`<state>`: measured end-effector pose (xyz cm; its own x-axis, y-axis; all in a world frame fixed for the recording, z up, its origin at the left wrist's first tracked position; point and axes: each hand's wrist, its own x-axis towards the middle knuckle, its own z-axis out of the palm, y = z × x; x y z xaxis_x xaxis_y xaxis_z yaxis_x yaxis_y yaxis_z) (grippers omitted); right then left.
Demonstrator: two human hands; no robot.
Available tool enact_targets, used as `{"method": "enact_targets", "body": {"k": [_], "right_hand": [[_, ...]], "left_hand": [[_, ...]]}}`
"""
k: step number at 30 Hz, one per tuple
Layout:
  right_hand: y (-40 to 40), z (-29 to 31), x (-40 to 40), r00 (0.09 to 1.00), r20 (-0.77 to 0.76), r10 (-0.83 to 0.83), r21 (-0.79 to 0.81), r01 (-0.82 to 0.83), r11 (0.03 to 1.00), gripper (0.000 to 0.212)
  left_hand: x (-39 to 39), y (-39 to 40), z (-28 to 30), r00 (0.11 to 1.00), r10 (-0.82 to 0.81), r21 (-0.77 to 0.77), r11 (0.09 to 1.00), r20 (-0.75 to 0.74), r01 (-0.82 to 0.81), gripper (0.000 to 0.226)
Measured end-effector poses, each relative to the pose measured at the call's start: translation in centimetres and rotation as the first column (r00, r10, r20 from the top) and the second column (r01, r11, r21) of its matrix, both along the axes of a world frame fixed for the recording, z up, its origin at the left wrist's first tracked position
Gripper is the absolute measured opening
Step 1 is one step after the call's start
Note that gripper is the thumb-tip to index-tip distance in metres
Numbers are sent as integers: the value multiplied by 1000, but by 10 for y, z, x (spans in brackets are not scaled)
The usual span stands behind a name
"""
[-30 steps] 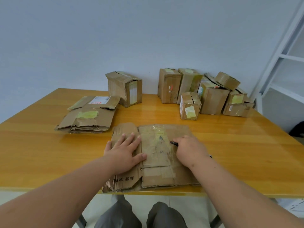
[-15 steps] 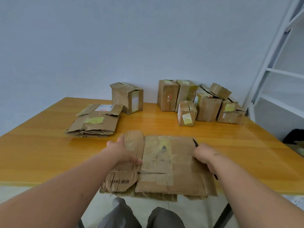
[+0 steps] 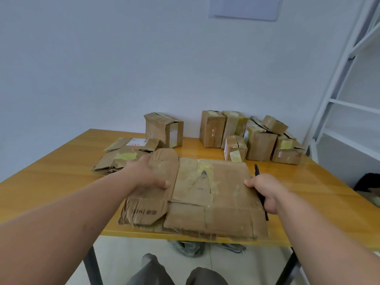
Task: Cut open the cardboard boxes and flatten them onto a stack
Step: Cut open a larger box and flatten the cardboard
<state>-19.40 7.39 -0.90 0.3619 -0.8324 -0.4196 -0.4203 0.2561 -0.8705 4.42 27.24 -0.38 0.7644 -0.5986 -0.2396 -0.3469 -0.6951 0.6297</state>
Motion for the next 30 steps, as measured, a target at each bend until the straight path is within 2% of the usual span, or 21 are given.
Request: {"method": "enact_targets", "body": {"k": [7, 11, 13, 16, 18, 20, 24, 27, 30], "right_hand": [[17, 5, 46, 947, 302, -105, 79, 85, 993, 25], [28, 10, 77, 905, 388, -176, 114, 142, 983, 20], [36, 10, 95, 888, 417, -192, 155, 139, 978, 14], [50, 8, 123, 881, 432, -194, 224, 103, 969, 4], [61, 6, 143, 884, 425, -195, 265, 85, 961, 4], [70, 5, 164, 880, 428, -204, 306, 72, 949, 7], [92, 5, 205, 861, 466, -206, 382, 15, 924, 12], [108, 2, 237, 841, 513, -173, 438, -83, 895, 16], [116, -4, 256, 862, 506, -19, 484, -266, 834, 24]], "left_hand": [[42, 36, 15, 994, 98, -116, 988, -55, -104, 95], [64, 54, 23, 973, 131, -268, 947, -189, -180, 74], [71, 58, 27, 950, 138, -380, 893, -280, -242, 67], [86, 55, 27, 896, 167, -552, 736, -412, -392, 79], [92, 51, 28, 876, 171, -613, 655, -450, -442, 86], [99, 47, 27, 870, 166, -632, 626, -464, -457, 91], [117, 45, 20, 873, 195, -566, 694, -446, -444, 95], [134, 43, 12, 879, 161, -545, 730, -449, -412, 84], [164, 39, 7, 913, 243, -516, 763, -327, -388, 81]]}}
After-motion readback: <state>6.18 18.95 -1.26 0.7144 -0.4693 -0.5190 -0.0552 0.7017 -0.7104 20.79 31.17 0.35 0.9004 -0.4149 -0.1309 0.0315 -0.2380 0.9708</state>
